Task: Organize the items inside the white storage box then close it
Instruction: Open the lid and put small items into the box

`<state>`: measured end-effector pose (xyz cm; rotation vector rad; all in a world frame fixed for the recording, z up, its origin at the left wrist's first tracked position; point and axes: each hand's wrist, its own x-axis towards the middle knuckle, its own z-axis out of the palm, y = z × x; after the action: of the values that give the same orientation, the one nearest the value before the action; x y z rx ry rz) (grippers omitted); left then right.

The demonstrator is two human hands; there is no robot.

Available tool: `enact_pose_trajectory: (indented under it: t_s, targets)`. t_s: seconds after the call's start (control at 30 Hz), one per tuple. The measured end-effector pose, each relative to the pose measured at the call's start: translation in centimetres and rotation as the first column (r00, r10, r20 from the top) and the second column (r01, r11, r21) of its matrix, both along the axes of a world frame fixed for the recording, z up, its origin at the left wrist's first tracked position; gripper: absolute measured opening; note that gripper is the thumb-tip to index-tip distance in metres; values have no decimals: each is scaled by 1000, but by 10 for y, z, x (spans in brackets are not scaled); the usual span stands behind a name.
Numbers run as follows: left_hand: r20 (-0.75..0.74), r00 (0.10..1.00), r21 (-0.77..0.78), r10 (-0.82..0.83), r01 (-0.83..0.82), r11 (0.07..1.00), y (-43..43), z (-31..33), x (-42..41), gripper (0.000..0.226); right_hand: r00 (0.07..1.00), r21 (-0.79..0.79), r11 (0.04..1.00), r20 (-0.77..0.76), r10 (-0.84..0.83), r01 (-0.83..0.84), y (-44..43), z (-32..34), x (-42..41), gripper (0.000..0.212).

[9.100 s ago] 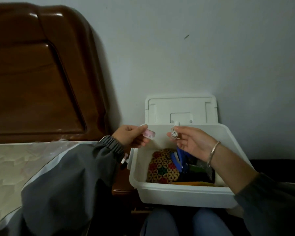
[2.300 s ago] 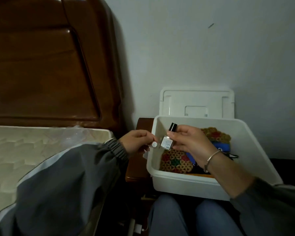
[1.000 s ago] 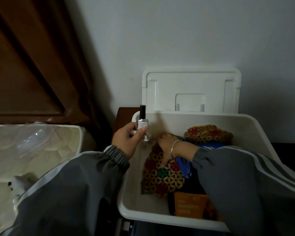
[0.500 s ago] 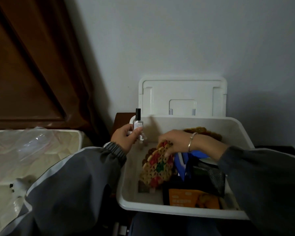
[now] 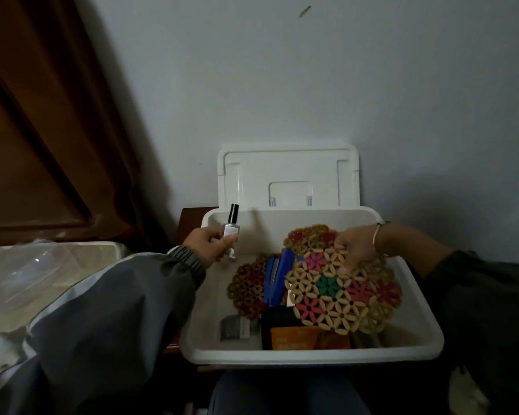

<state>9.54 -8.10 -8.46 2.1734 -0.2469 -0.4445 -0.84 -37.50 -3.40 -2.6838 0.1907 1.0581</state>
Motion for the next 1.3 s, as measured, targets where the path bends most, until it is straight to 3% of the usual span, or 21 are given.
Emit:
enact_pose_trajectory:
  t_s: [0.13, 0.2, 0.23, 0.3, 0.4, 0.5, 0.6, 0.73, 0.8, 0.9, 1.0, 1.3]
  targets:
    - [-89, 992, 85, -93, 101, 991, -11, 0, -9, 28, 996, -302, 952, 65, 68, -46, 18, 0, 2, 46]
    - [-136, 978, 106, -157, 172, 979, -18, -2, -14, 30, 979, -361, 932, 175, 109, -40, 31, 1, 6, 44]
    - [-151, 971, 126, -188, 208, 970, -21, -3, -16, 31, 961, -301, 953, 258, 95, -13, 38, 0, 10, 42]
    - [-157, 956, 167, -248, 273, 947, -27, -4, -18, 31, 911, 8, 998, 408, -65, 68, 54, -2, 19, 39]
    - [-179, 925, 148, -335, 362, 920, -36, -4, -18, 15, 854, 502, 852, 367, -369, 152, 80, -12, 31, 36]
    - [-187, 904, 121, -385, 410, 904, -42, -4, -17, 9, 810, 667, 735, 362, -462, 121, 89, -30, 36, 20]
    - [-194, 908, 88, -373, 394, 915, -44, -7, -13, 20, 756, 727, 674, 367, -542, 130, 85, -43, 38, 5]
    - [-276, 897, 20, -346, 365, 931, -42, -12, -2, 10, 661, 697, 704, 466, -588, 135, 73, -52, 35, 6]
    - [-270, 913, 50, -305, 330, 943, -41, -17, 7, 17, 625, 692, 707, 489, -608, 145, 67, -55, 34, 6]
    - [-88, 949, 256, -304, 316, 913, -43, -27, 17, 22, 578, 684, 710, 515, -633, 169, 61, -60, 32, 6]
    - [110, 917, 462, -384, 295, 837, -52, -35, 22, 17, 550, 693, 697, 514, -658, 187, 56, -65, 31, 6]
    - [38, 848, 767, -528, 314, 560, -74, -68, 46, 20, 498, 733, 657, 509, -702, 175, 49, -68, 33, 5]
